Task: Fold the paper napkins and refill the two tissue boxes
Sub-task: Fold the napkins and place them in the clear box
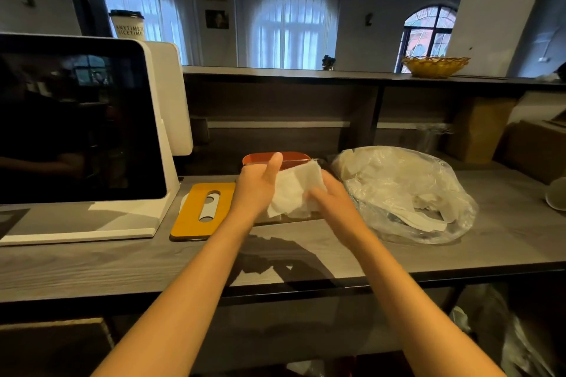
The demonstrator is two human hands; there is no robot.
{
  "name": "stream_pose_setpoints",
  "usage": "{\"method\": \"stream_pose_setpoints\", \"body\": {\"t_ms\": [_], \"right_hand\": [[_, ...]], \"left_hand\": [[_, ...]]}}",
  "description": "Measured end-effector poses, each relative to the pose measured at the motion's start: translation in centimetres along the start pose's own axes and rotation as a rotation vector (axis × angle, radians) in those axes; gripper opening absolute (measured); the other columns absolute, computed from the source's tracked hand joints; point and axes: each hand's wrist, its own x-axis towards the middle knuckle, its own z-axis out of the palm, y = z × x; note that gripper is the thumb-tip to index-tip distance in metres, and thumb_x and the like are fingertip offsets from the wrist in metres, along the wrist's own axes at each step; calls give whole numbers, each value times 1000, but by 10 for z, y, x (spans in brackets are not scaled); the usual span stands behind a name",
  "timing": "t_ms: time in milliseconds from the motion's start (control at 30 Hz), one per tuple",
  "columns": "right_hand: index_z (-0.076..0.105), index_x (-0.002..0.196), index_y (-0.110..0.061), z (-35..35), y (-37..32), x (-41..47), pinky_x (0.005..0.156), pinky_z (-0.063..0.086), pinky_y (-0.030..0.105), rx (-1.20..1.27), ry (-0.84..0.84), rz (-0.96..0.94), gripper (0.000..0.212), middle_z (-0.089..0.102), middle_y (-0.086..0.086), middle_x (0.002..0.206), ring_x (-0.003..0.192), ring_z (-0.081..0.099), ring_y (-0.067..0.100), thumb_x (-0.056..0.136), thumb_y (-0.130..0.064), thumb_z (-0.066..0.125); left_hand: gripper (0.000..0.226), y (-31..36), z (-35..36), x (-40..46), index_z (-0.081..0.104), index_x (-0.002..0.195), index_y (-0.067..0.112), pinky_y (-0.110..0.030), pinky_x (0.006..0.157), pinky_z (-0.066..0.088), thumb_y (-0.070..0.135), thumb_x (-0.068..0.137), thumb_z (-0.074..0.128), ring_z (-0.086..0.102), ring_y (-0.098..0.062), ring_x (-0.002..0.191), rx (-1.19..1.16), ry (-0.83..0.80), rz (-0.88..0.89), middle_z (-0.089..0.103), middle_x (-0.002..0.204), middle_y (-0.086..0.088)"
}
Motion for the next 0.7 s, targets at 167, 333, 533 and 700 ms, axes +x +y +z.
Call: {"method": "stream_pose_setpoints", "body": {"t_ms": [167,333,533,700], "right_hand": [[58,127,-17,-18,-21,29,82,60,31,107,106,175,30,60,3,120,108,63,21,97,-17,60],[64,120,-19,-16,-37,47,83,61,37,106,124,271,27,63,6,124,108,64,24,93,-18,66],[60,110,-24,4,-49,44,78,59,34,292,93,461,33,68,7,113,101,68,24,101,-51,45],[49,119,-21,20,-48,53,74,51,35,215,212,574,34,57,3,96,82,57,18,99,-48,51]], "left_hand": [[25,4,-9,2,63,121,23,-26,77,53,30,97,64,62,-12,100,-151,-274,-40,65,111,5],[31,17,-10,3,58,115,17,-38,92,58,13,89,73,63,-24,110,-408,-399,-294,64,119,-7],[32,23,-2,8,52,112,22,-39,92,56,7,89,68,60,-26,105,-679,-316,-467,60,115,-9],[27,24,22,17,46,124,24,-42,98,52,40,103,49,60,-24,104,-489,-165,-424,61,112,-6]]}}
